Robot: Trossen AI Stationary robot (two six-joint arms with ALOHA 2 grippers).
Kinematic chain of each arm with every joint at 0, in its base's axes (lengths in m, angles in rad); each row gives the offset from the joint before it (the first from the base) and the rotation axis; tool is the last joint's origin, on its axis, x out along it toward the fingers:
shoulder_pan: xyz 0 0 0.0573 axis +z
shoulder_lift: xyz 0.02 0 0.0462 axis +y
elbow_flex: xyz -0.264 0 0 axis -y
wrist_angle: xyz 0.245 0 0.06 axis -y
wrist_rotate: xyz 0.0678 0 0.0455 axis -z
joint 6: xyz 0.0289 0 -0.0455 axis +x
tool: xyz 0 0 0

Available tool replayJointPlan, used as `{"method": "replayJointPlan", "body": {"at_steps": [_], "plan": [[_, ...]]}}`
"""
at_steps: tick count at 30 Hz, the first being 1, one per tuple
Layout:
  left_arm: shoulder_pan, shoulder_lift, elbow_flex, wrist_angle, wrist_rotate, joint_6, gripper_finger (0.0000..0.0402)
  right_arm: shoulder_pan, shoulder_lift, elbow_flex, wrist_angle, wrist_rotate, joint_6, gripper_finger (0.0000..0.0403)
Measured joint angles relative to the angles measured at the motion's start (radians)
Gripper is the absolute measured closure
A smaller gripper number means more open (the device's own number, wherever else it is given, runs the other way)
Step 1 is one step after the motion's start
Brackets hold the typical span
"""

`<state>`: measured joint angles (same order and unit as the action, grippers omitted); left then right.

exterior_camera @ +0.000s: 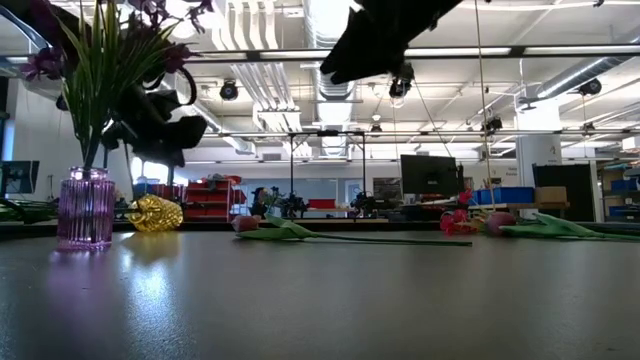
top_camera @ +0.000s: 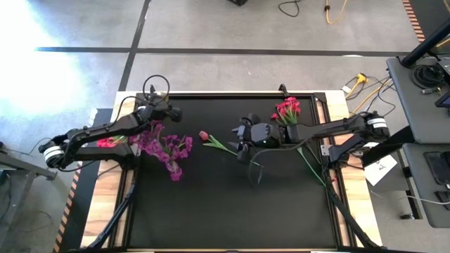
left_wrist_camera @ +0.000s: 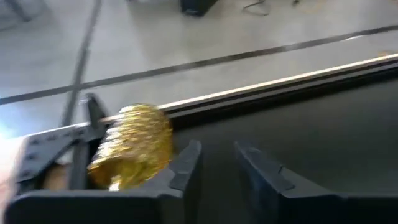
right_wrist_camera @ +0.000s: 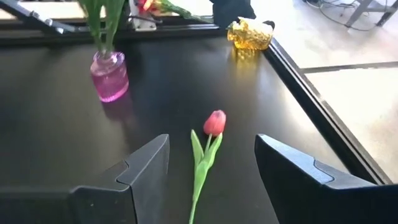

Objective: Sort flowers into vase by color
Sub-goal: Adjust the yellow vase on the table

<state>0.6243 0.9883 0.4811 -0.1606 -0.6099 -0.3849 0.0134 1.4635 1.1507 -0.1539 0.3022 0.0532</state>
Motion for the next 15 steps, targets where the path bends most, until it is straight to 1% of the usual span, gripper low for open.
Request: {"method": "replayJointPlan", "body": {"at_steps": [3,7,9,12,15], "plan": [[0.0,0.002,0.027,-0.065,-0.034,-0.001,0.0285,-0.033,0.027,0.025,0.004,-0.021,0.0,0.0157],[-0.002,0.003,0.054,-0.13,-0.005,-0.001,0.0228,-0.065,0.058,0.053,0.003,-0.022,0.0,0.0135],[-0.002,0.005,0.059,-0.196,0.0,-0.035,0.0204,-0.079,0.067,0.057,0.005,-0.022,-0.001,0.0126],[-0.004,0.015,0.059,-0.274,0.004,-0.08,0.0177,-0.099,0.079,0.06,0.005,-0.025,-0.005,0.0118],[-0.018,0.028,0.039,-0.274,0.065,-0.098,0.0162,-0.121,0.092,0.07,0.012,-0.066,-0.042,0.0112]]}}
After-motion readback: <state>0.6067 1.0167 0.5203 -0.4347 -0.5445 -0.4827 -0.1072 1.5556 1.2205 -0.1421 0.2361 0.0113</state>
